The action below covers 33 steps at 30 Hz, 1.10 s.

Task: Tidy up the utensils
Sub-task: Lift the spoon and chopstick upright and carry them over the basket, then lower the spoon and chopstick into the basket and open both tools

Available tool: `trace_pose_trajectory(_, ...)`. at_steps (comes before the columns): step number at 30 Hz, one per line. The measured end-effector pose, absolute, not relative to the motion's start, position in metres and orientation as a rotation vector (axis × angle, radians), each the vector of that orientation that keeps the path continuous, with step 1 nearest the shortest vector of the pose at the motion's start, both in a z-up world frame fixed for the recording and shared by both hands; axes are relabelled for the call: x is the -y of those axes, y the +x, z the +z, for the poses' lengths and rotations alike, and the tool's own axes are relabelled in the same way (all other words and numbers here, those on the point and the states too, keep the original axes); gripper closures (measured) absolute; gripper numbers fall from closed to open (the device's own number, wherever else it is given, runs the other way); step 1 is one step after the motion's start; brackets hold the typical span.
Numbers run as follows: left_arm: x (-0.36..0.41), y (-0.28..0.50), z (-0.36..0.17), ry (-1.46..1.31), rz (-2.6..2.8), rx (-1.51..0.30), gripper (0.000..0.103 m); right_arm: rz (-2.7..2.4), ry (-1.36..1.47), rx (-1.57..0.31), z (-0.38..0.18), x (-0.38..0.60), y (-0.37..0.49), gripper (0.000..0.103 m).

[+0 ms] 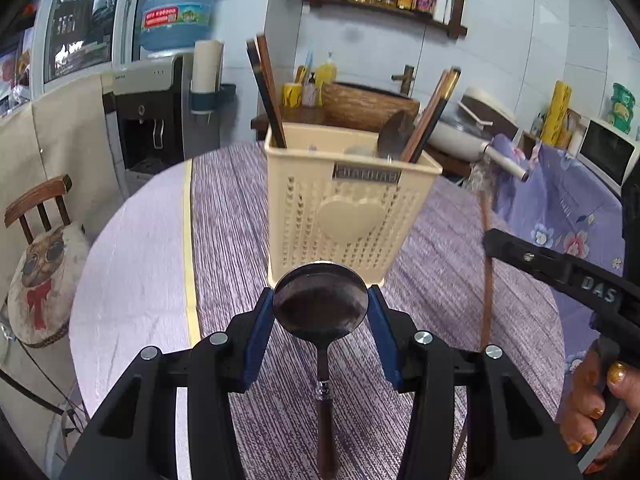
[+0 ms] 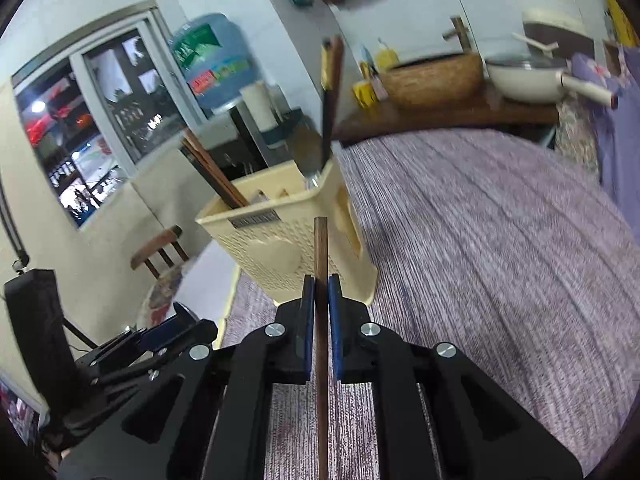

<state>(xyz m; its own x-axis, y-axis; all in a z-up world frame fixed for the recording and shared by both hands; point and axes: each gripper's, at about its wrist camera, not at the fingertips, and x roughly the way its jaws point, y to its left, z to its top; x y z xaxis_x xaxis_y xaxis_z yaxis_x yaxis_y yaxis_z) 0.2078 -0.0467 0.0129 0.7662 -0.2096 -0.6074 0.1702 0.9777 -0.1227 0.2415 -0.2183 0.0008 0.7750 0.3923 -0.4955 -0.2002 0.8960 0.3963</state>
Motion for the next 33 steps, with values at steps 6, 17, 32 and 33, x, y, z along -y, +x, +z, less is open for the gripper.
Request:
trace_pose_trajectory(6, 0.042, 0.205, 0.026, -0.078, -0.23, -0.628, 0.056, 0.39, 0.324, -0.529, 0.03, 0.231, 0.222, 0.095)
trace_pose_trajectory(17, 0.042, 0.205, 0.033, -0.083, -0.241, -0.611, 0.056, 0.415, 0.256, -0.491, 0.046, 0.223, 0.215, 0.095)
trace_pose_trajectory(32, 0.03, 0.21, 0.079, -0.124, -0.335, -0.566, 0.056, 0.472, 0.226, -0.453, 0.08, 0.222, 0.214, 0.095)
trace_pose_trajectory(33, 0.028, 0.211, 0.086, -0.129, -0.34, -0.554, 0.056, 0.478, 0.224, -0.443, 0.087, 0.222, 0.214, 0.095)
